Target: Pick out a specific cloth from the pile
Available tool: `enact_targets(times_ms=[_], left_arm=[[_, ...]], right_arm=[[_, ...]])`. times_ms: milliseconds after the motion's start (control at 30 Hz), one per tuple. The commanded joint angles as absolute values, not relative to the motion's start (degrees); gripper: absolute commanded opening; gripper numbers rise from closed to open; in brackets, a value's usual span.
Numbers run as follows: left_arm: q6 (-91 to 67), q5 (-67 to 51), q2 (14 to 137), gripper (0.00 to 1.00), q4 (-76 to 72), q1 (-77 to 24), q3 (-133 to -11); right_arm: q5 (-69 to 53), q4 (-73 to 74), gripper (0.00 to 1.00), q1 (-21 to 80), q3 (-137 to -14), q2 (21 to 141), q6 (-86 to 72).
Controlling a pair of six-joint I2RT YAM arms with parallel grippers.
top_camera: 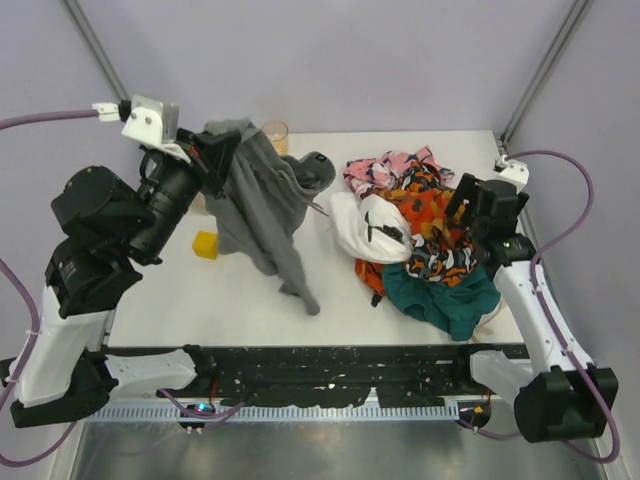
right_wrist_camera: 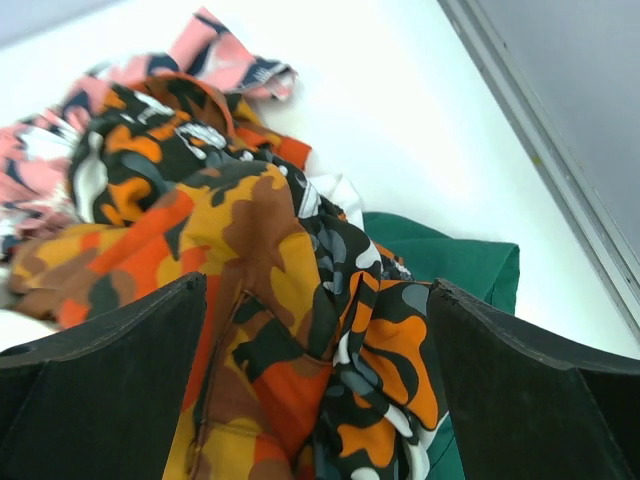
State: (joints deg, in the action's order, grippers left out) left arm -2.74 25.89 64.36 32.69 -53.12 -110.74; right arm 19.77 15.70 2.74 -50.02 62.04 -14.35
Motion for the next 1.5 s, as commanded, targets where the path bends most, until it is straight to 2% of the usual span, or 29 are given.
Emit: enact_targets(times_ms=[0,100,200,633,733,867,1033,1067,1167,1200,1467], left_arm=[[-3.51,29.17,54.78,0.00,18.12,-53.00,-97.43],[-3.78,33.38,50.37,0.00,13.37,-53.00,-86.08],[-4.48,36.47,47.91,0.00,11.78,-53.00,-80.52],[-6.85,37.01,48.43,0.00,11.34,-53.00,-74.55],[-12.89,35.78,47.11,0.00,10.90,-53.00,-66.04],[-25.46,27.44,45.44,0.00,6.95,-53.00,-50.13],[-40.23,23.03,48.07,0.01,10.89,-53.09,-39.40],[-43.21,23.38,48.51,0.11,11.86,-53.00,-37.63],[-48.32,26.09,48.34,0.89,22.02,-53.00,-36.82],[-49.12,27.58,47.47,0.99,25.37,-53.09,-37.87],[-41.75,37.43,33.33,1.00,37.35,-53.17,-48.07]], right_arm=[[18.46,16.96,0.95,2.55,-48.96,54.94,-17.49],[17.93,17.31,0.95,2.55,-47.90,50.47,-17.93],[17.32,17.05,0.95,2.46,-46.67,47.55,-17.93],[14.42,17.84,0.95,2.55,-42.28,41.14,-18.28],[13.36,17.84,0.95,2.55,-40.96,39.73,-18.19],[12.31,18.02,0.95,2.55,-38.50,38.50,-18.37],[13.09,20.21,0.95,2.55,-37.97,38.41,-19.24],[13.01,20.30,0.95,2.55,-37.79,38.23,-19.42],[12.22,20.74,0.95,2.55,-37.70,38.15,-20.04],[12.13,21.35,0.95,2.55,-38.05,38.32,-20.13],[14.93,22.94,0.95,2.55,-39.02,36.57,-20.12]])
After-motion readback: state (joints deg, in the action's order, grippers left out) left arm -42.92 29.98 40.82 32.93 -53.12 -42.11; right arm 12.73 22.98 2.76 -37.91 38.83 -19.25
